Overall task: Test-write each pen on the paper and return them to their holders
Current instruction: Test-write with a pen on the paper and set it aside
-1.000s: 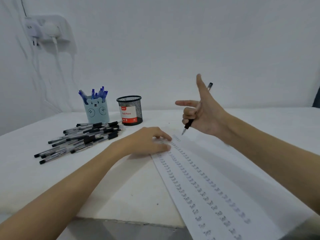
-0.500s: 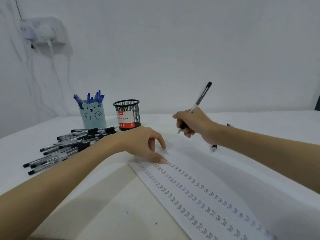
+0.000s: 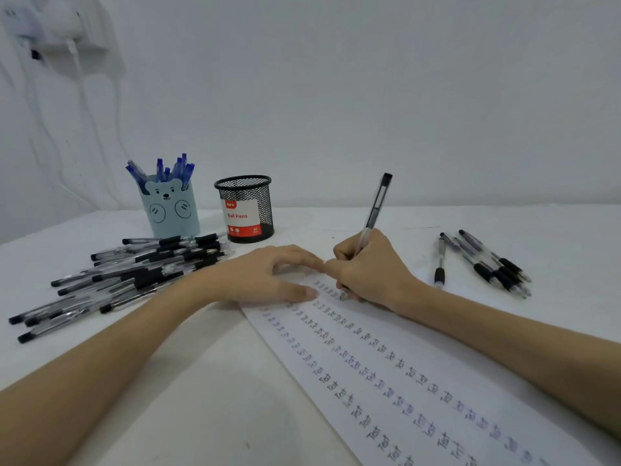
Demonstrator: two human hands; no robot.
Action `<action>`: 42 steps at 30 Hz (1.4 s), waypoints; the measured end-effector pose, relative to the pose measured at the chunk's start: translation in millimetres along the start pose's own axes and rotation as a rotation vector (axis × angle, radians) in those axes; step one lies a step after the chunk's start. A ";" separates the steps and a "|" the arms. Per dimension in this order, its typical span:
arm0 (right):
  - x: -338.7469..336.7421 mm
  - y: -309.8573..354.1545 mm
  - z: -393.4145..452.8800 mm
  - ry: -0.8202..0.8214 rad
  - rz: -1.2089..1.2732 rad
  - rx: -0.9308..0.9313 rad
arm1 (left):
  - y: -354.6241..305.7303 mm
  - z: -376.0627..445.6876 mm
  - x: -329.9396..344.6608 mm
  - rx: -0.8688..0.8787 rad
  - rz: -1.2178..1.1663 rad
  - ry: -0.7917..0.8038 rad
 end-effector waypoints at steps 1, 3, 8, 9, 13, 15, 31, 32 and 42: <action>0.9 -1.7 0.4 -0.004 0.003 -0.008 | 2.0 0.0 1.2 0.005 -0.007 -0.042; 1.1 -3.3 1.7 -0.005 0.000 -0.018 | 2.9 0.8 5.1 0.024 -0.021 -0.131; 2.3 -3.1 2.5 -0.005 -0.019 0.000 | 5.1 1.6 14.5 0.097 0.033 -0.308; 2.3 -3.0 2.8 -0.011 -0.021 0.003 | 5.4 0.9 15.1 0.118 0.076 -0.332; 0.5 -3.7 1.7 -0.028 0.004 0.029 | 2.0 -3.4 16.6 0.129 0.207 -0.364; 0.3 -2.8 1.1 -0.014 0.018 0.037 | 1.4 -6.5 17.8 0.112 0.171 -0.336; 3.1 0.3 0.5 -0.001 -0.046 -0.012 | 2.9 -15.9 16.8 0.130 0.111 -0.387; 2.9 0.2 0.7 0.006 -0.050 -0.002 | 2.9 -16.7 16.2 0.139 0.116 -0.396; 0.2 2.6 -1.5 0.010 -0.032 0.048 | 5.4 -15.8 15.1 0.180 0.096 -0.417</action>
Point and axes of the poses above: each hand's wrist, its own z-axis towards the middle knuckle, its own x-axis out of the palm, y = z × x, the point moved 1 cm from there along z, towards the middle knuckle, and after that the axes turned 11 degrees about -y, right-handed, at the moved point
